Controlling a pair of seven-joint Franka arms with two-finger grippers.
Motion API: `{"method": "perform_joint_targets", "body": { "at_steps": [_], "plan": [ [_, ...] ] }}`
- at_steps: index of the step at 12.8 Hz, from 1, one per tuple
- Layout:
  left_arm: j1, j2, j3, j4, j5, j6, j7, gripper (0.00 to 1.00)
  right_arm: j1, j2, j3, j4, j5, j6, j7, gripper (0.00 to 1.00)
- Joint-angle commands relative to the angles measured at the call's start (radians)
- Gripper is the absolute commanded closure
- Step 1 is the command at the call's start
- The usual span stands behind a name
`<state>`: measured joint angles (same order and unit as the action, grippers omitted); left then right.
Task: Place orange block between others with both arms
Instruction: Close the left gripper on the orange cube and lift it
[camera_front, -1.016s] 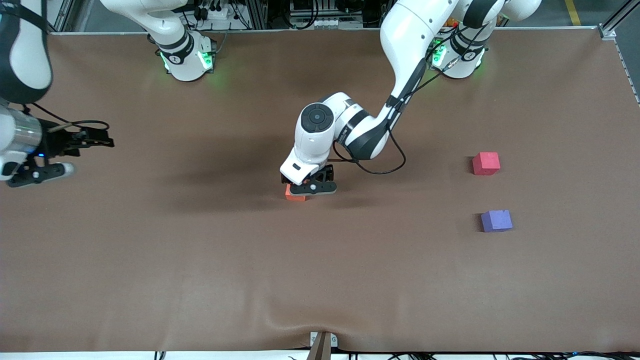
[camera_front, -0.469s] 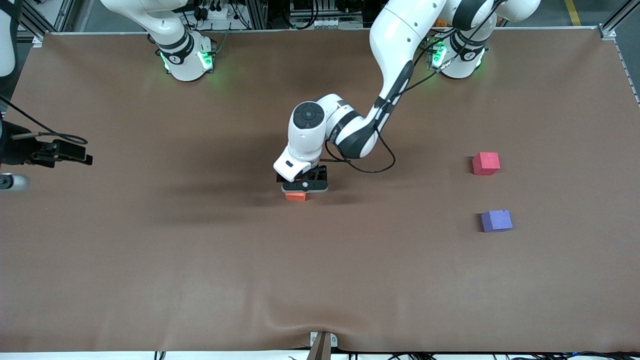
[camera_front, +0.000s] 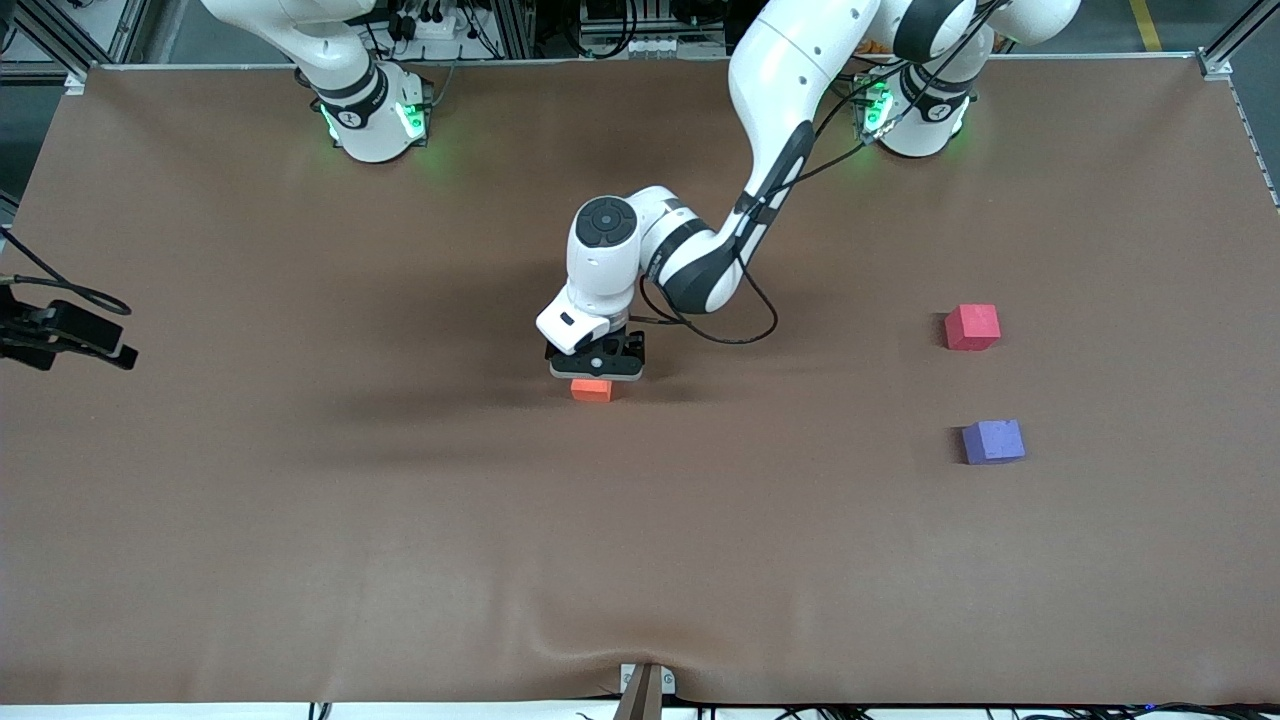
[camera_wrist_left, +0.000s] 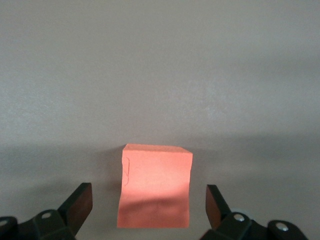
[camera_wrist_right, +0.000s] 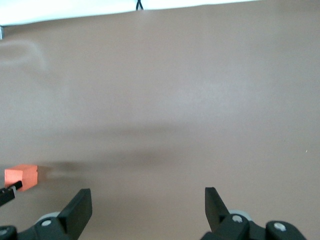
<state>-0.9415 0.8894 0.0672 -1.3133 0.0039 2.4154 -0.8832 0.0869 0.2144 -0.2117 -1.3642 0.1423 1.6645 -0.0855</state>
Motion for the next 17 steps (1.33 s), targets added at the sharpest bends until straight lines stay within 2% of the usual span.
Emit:
{"method": "perform_joint_targets", "body": {
  "at_steps": [1, 4, 7, 8, 9, 10, 11, 12, 14, 15, 17],
  "plan": [
    [-0.016, 0.023, 0.016, 0.025, 0.022, 0.013, 0.007, 0.0, -0.015, 0.003, 0.011, 0.025, 0.014, 0.0, 0.021, 0.0],
    [-0.019, 0.048, 0.016, 0.026, 0.024, 0.033, 0.012, 0.0, -0.01, -0.003, 0.011, 0.025, 0.002, -0.008, 0.01, 0.0],
    [-0.019, 0.063, 0.017, 0.025, 0.042, 0.059, 0.018, 0.0, 0.013, -0.032, 0.028, 0.019, -0.139, -0.028, -0.106, 0.0],
    [-0.019, 0.063, 0.017, 0.025, 0.048, 0.059, 0.018, 0.08, 0.013, -0.035, 0.025, 0.019, -0.141, -0.041, -0.147, 0.0],
    [-0.019, 0.063, 0.017, 0.025, 0.053, 0.059, 0.018, 0.25, 0.01, -0.036, 0.023, 0.016, -0.141, -0.055, -0.154, 0.0],
    [-0.017, 0.063, 0.016, 0.025, 0.053, 0.059, 0.015, 0.49, 0.004, -0.053, 0.028, 0.002, -0.139, -0.063, -0.149, 0.0],
    [-0.017, 0.06, 0.016, 0.023, 0.053, 0.059, 0.012, 0.63, -0.002, -0.084, 0.031, -0.036, -0.136, -0.066, -0.143, 0.0],
    [-0.017, 0.051, 0.016, 0.022, 0.051, 0.057, 0.009, 0.68, -0.016, -0.11, 0.035, -0.082, -0.127, -0.062, -0.14, 0.0],
    [-0.014, 0.036, 0.016, 0.02, 0.047, 0.05, 0.004, 0.68, -0.044, -0.148, 0.037, -0.137, -0.066, -0.066, -0.023, 0.0],
    [-0.008, 0.028, 0.016, 0.02, 0.042, 0.047, 0.001, 0.68, -0.047, -0.153, 0.037, -0.147, -0.061, -0.074, 0.065, 0.0],
    [0.009, -0.01, 0.016, 0.014, 0.041, -0.025, -0.02, 0.7, -0.05, -0.165, 0.06, -0.156, -0.059, -0.08, 0.108, 0.0]
  ]
}}
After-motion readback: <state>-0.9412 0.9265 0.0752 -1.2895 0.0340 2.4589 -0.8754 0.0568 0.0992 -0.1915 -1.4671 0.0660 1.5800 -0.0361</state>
